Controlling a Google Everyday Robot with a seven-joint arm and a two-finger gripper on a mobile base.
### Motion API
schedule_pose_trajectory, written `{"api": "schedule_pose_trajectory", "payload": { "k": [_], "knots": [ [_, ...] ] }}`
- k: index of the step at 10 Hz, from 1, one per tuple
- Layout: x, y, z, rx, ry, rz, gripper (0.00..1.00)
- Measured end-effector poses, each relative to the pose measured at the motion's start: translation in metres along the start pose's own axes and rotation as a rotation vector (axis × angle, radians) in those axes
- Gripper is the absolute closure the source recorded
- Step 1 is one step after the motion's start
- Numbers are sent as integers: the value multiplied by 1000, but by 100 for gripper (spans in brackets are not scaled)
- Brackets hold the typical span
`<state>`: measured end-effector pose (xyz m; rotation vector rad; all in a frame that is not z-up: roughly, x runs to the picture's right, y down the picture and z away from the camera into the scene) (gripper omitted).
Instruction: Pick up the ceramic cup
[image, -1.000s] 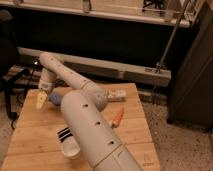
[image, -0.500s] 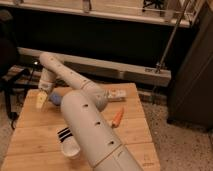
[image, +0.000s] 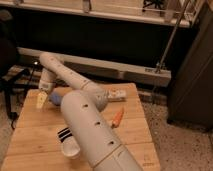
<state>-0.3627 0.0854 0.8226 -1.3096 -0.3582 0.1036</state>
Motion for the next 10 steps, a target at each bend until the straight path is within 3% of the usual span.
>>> {"api": "schedule_pose_trajectory", "payload": {
  "k": [2, 4, 7, 8, 10],
  "knots": [
    [0, 0, 0, 0, 1, 0, 20],
    [5, 0, -1, 29, 43, 13, 20],
    [30, 10, -4, 132, 200, 40, 20],
    [38, 25, 5, 136, 270, 41, 20],
    [36, 51, 26, 138, 339, 14, 20]
  ]
}}
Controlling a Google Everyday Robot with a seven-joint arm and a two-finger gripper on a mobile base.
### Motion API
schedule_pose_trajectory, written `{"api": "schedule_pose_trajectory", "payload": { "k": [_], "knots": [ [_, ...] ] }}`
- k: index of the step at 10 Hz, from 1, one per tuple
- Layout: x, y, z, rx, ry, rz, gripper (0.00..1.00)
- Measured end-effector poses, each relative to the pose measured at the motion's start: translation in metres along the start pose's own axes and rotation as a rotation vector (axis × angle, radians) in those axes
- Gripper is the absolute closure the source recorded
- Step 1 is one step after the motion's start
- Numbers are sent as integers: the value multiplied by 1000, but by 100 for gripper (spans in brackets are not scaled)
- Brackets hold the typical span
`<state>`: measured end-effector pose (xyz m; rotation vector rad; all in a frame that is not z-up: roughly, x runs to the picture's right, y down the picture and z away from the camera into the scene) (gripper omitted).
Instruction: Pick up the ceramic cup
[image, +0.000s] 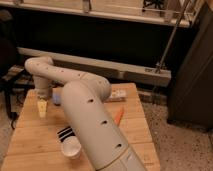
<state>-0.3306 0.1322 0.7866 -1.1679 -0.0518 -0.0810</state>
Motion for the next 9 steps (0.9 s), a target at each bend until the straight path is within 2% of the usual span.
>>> {"api": "schedule_pose_trajectory", "payload": {
  "k": [1, 2, 3, 6, 7, 9],
  "knots": [
    [1, 7, 2, 19, 3, -9, 20],
    [1, 17, -3, 84, -22, -33, 20],
    [3, 23, -10, 134, -39, -50, 20],
    [20, 46, -25, 282, -32, -100, 20],
    [29, 55, -26, 308, -23, -101, 20],
    [54, 75, -23, 348, -2, -60, 20]
  ]
}}
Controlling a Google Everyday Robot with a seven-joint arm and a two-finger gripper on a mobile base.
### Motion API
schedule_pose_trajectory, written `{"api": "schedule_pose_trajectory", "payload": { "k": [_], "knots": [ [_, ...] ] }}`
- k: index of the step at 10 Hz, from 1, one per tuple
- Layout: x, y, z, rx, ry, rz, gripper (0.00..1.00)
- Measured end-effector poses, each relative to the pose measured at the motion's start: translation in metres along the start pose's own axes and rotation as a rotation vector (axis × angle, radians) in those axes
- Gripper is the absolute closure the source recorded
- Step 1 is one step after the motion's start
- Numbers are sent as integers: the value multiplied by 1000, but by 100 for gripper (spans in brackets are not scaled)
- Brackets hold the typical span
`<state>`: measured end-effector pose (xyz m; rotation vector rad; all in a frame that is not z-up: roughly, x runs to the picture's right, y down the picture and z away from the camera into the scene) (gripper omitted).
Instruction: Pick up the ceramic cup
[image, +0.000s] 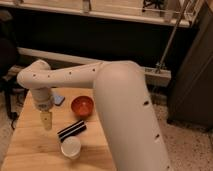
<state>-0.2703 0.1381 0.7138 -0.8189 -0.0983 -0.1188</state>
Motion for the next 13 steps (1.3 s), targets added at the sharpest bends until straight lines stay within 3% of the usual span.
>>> {"api": "schedule_pose_trajectory", "payload": {
  "k": [3, 6, 8, 13],
  "knots": [
    [33, 31, -5, 49, 19, 71, 20],
    [59, 67, -4, 66, 29, 154, 20],
    [77, 84, 1, 69, 40, 208, 20],
    [120, 110, 35, 32, 97, 301, 20]
  ]
}}
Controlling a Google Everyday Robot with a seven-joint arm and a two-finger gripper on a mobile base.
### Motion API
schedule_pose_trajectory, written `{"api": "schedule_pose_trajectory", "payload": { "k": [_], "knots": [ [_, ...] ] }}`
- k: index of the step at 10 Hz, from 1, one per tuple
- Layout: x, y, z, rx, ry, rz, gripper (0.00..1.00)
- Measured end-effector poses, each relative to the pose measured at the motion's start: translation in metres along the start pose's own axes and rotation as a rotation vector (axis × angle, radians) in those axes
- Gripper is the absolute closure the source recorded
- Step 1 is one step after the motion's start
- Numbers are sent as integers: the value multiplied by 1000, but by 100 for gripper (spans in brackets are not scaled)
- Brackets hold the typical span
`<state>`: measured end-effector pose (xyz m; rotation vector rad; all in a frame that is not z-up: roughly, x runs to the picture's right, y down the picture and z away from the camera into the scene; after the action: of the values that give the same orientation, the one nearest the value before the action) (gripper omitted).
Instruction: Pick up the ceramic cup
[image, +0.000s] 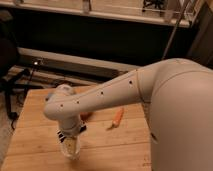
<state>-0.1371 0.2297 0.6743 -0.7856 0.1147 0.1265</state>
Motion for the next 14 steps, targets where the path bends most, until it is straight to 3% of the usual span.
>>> {"api": "schedule_pose_trajectory", "payload": {
  "k": [2, 3, 8, 11, 12, 14],
  "knots": [
    [6, -8, 19, -23, 12, 36, 20],
    [6, -15, 24, -34, -3, 69, 20],
    [-8, -40, 15, -55, -96, 199, 20],
    [-2, -46, 27, -63, -69, 235, 20],
    [0, -48, 33, -64, -60, 240, 22],
    [-5, -50, 56, -90, -57, 240, 42]
  ]
}}
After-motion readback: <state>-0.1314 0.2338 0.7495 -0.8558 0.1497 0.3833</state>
